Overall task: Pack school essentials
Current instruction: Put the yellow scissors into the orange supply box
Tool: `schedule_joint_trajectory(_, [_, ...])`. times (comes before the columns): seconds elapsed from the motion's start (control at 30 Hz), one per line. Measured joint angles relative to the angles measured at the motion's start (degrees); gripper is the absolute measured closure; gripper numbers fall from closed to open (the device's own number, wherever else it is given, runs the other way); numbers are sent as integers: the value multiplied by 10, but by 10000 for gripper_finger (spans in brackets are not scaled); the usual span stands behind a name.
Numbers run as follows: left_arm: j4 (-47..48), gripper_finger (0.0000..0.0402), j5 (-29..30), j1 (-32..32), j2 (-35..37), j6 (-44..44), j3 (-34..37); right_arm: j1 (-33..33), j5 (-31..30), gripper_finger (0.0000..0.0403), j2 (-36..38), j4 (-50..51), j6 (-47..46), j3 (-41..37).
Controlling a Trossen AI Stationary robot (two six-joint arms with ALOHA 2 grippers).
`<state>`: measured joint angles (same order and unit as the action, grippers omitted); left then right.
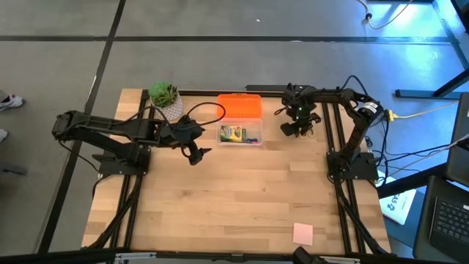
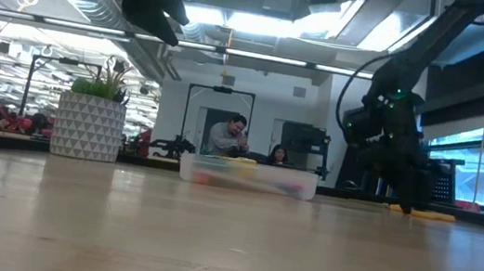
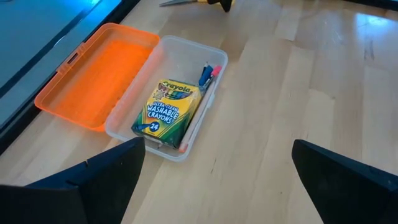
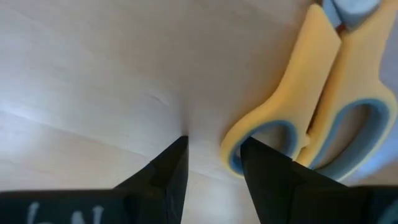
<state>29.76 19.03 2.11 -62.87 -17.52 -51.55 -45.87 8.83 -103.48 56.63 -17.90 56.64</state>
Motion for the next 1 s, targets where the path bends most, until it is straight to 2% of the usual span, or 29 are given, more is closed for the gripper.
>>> schedule_joint_trajectory(0.37, [0, 1, 0, 0, 0, 0, 0, 9, -29, 292, 0, -4, 3, 0])
schedule_joint_trajectory(0.77, [0, 1, 0, 0, 0, 0, 0, 9, -33, 380, 1, -7, 7, 1])
schedule_joint_trajectory(1.0, [0, 1, 0, 0, 0, 0, 0, 22, -37, 381, 1, -7, 19, 1])
